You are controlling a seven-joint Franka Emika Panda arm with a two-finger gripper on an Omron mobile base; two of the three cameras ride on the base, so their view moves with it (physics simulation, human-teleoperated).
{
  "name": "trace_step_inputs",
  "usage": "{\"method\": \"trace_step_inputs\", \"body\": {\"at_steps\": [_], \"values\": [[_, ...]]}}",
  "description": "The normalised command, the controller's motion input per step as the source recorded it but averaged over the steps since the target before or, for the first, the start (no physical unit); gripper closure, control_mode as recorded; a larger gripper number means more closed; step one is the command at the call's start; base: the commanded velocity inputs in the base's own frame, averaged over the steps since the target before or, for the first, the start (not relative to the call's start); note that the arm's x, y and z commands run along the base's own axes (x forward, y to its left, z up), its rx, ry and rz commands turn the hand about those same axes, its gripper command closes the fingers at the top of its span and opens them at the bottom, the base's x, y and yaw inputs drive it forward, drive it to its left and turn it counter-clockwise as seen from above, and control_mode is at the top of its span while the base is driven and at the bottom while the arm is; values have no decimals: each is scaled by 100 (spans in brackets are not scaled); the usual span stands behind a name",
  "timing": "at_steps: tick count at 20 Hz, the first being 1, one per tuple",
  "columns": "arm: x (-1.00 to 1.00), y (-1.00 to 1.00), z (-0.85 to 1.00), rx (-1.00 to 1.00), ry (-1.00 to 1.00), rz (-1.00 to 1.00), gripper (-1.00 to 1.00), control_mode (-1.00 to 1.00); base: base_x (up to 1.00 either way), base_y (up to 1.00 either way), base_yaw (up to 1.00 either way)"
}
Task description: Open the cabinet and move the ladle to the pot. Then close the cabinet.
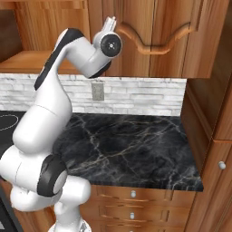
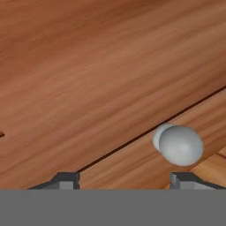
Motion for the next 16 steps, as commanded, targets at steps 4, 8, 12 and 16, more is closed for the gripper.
{"method": "trace_step_inputs", "body": {"at_steps": [4, 8, 12, 16], "values": [[67, 11, 0, 0, 6, -5, -100, -100, 0, 0, 0], [58, 13, 0, 0, 8, -6, -100, -100, 0, 0, 0], [3, 4, 0, 0, 6, -4, -100, -100, 0, 0, 0], [-37, 0, 10, 0, 2, -1, -100, -100, 0, 0, 0]]}}
